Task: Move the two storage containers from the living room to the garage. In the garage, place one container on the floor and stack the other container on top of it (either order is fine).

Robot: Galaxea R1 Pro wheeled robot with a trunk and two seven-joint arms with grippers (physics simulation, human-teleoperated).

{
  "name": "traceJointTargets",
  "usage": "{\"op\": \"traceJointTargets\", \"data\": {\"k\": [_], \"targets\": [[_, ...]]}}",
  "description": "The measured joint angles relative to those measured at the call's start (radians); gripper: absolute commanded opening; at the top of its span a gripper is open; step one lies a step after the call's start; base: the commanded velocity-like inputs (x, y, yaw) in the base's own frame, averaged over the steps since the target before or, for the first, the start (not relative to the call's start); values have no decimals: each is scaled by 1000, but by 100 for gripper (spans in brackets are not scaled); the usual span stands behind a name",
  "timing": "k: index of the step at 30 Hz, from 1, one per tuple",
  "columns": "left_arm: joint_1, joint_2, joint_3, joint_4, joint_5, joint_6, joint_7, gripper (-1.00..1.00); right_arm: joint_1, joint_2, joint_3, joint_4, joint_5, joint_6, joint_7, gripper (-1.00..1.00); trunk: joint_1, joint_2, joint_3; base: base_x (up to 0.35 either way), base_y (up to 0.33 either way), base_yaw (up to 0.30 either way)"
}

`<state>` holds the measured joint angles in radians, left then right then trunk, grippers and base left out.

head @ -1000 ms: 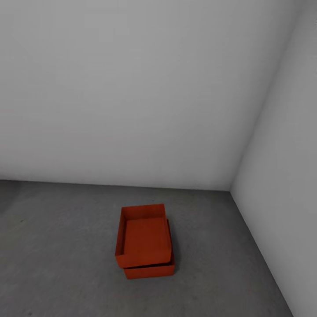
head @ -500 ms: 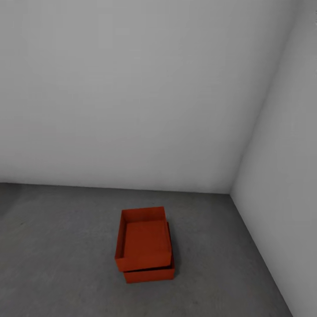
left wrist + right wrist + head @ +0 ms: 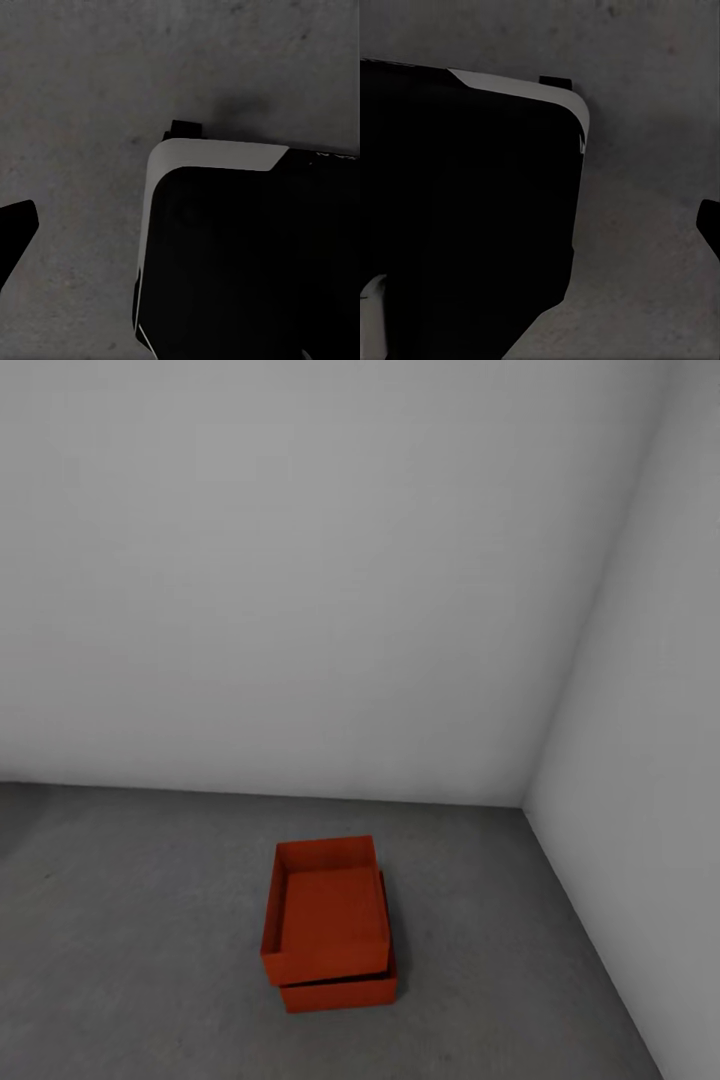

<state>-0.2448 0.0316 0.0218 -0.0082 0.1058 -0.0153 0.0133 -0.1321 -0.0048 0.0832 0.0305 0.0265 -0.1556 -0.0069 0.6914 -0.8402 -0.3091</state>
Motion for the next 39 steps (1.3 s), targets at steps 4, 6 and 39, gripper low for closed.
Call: {"op": "traceJointTargets", "data": {"k": [4, 6, 39], "targets": [[0, 0, 0, 0, 0, 0, 0, 100, 0, 0, 0, 0, 0, 0, 0, 100, 0, 0, 6, 0, 0, 0], [0, 1, 0, 0, 0, 0, 0, 100, 0, 0, 0, 0, 0, 0, 0, 100, 0, 0, 9, 0, 0, 0], [0, 0, 0, 0, 0, 0, 0, 100, 0, -4, 0, 0, -2, -3, 0, 100, 0, 0, 61, 0, 0, -2]]}}
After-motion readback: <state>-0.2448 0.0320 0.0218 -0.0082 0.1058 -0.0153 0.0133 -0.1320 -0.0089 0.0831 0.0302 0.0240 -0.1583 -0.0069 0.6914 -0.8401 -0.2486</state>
